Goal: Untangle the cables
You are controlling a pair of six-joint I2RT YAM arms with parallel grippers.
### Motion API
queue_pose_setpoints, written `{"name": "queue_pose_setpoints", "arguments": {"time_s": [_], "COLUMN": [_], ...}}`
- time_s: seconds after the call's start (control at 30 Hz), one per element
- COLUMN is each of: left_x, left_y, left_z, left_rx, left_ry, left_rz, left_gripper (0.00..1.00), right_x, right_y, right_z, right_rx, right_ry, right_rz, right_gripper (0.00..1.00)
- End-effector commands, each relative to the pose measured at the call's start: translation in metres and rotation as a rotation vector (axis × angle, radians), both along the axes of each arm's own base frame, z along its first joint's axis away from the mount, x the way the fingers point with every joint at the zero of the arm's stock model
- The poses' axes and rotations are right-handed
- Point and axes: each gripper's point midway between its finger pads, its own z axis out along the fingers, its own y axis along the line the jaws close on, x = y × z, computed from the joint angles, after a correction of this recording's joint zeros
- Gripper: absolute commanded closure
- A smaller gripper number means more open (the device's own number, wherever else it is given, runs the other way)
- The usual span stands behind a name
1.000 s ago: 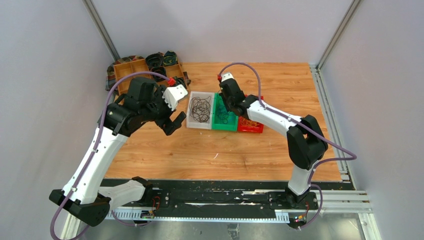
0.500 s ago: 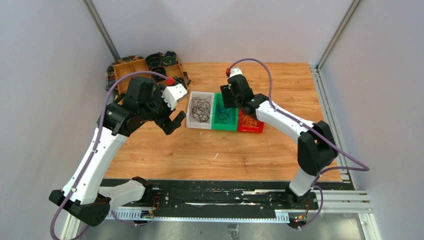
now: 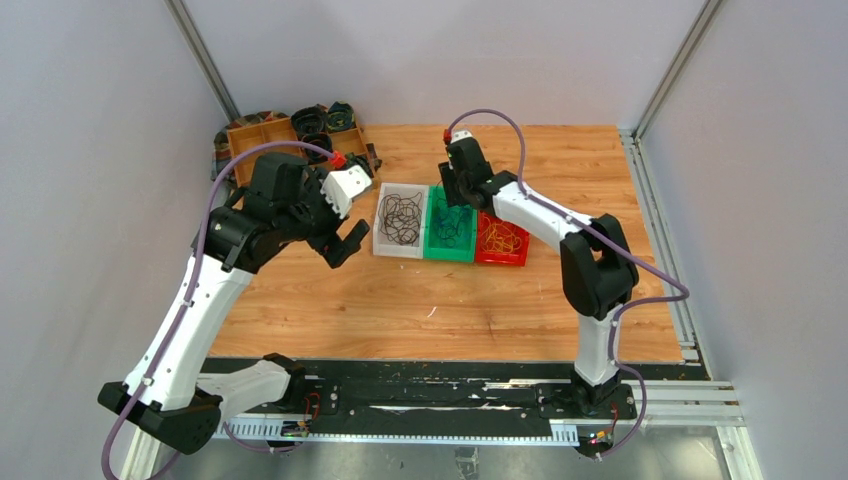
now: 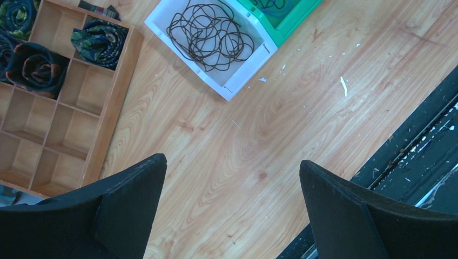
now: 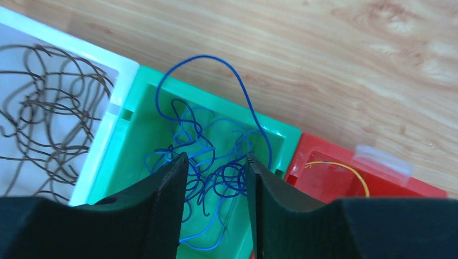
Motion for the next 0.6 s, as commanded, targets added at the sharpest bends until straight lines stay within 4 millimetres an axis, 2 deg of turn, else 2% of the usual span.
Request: {"name": "queue_pose_setpoints", "arguments": {"time_s": [0.0,0.03,0.07,0.2,0.43,0.5,0.57], "left_x": [0.007,0.007,0.007,0.008,0.010,0.013,0.017], "left_y": [0.001,0.001,0.002,0.003,0.007,0.008,0.009], "left_z": [0.011,0.011,0.011,0.009,0.003,0.001,-0.001], "left_rx": [-0.024,-0.025,-0.025,-0.024,-0.029,-0.026,-0.027], "left_ry": [-0.045,-0.044,-0.044,-0.043,-0.041,-0.041,-0.040], "left_rz": [0.008,0.008,0.007,0.006,0.017,0.022,0.030], "left_gripper": [0.02,0.02,0.02,0.02,0.02,0.02,0.02], "right_x": [0.000,0.001,0.000,-0.001,-0.011,-0.015,-0.018], "right_y": [-0.006,-0.008,-0.010,-0.012,-0.002,0.002,0.005], "right_z": [-0.011,-0.012,-0.026,-0.045,-0.076,-0.075,-0.062], "right_rx": [-0.026,-0.031,-0.049,-0.077,-0.098,-0.091,-0.059], "right_ry": [0.034,0.033,0.055,0.085,0.164,0.171,0.158], "right_rz": [-0.013,-0.022,-0.026,-0.031,-0.014,-0.013,-0.012], "right_gripper": [0.58,0.59,0.59,0.60,0.66,0.66,0.66]}}
